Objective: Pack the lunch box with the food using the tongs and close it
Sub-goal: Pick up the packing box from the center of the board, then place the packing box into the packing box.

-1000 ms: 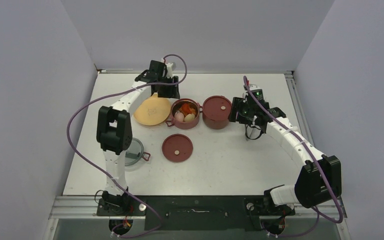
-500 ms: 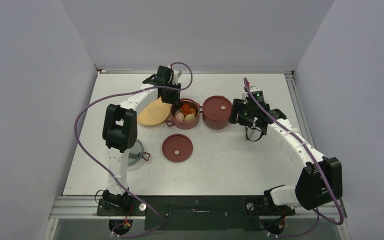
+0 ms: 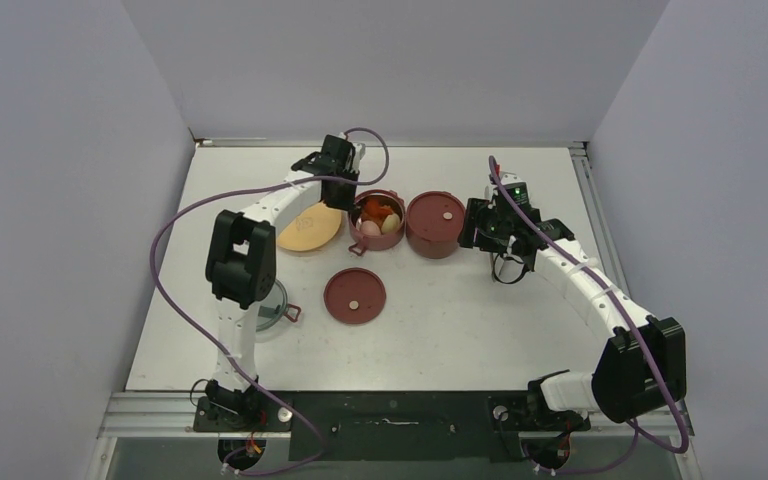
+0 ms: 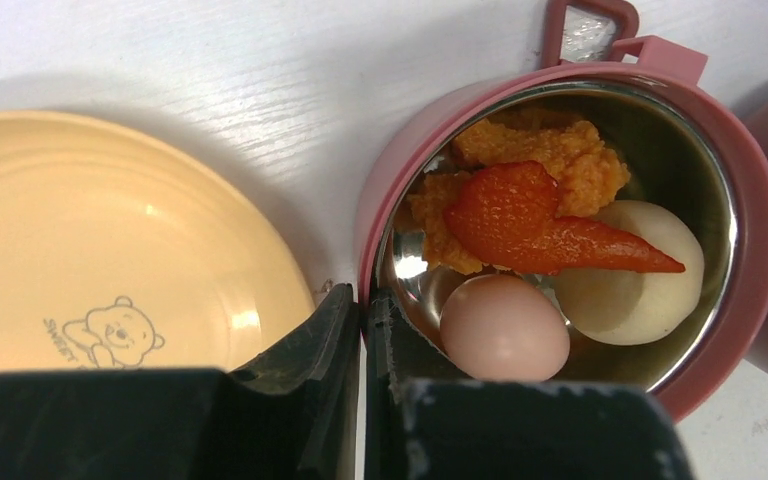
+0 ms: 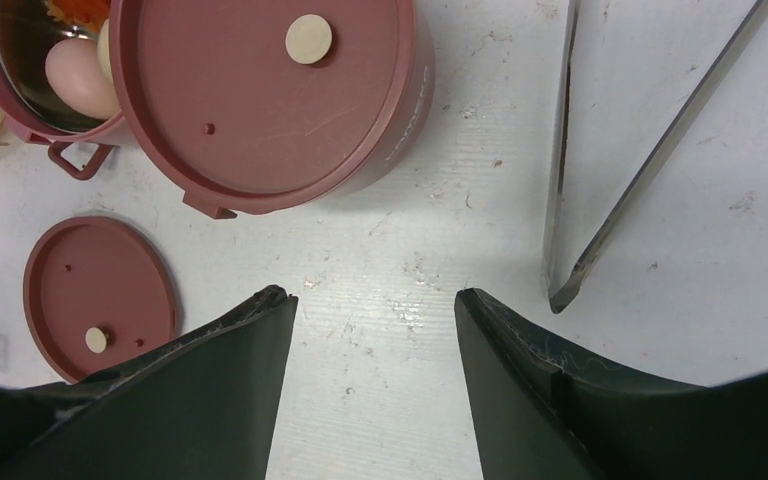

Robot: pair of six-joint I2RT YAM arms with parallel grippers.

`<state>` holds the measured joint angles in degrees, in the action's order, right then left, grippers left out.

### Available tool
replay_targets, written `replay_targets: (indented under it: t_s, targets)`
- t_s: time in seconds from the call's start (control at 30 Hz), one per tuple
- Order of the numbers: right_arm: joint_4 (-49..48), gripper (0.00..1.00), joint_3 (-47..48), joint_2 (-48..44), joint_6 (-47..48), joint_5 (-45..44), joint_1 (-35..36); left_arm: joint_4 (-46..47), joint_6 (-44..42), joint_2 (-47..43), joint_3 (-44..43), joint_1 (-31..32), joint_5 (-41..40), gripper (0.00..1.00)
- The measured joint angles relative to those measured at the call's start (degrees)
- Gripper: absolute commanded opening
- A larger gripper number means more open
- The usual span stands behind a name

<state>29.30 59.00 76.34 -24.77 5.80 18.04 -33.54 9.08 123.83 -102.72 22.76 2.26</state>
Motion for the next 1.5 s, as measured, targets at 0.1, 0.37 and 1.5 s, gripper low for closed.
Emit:
replay_targets:
  t_s: [0.1, 0.37, 1.5]
  targets:
    - [0.1, 0.61, 0.0, 0.0, 0.0, -0.1, 0.0, -0.6, 1.0, -1.0, 1.0, 0.9, -3.6, 0.0]
    - [0.4, 0.61, 0.0, -1.0, 0.0, -0.5, 0.0, -2.6, 5.0, -4.4, 5.1, 1.1, -5.5, 0.0]
    - [-5.2, 0.64, -6.9, -4.7, -3.0, -1.4, -13.9, -3.2, 23.6, -23.2, 4.3, 8.3, -0.5, 0.0]
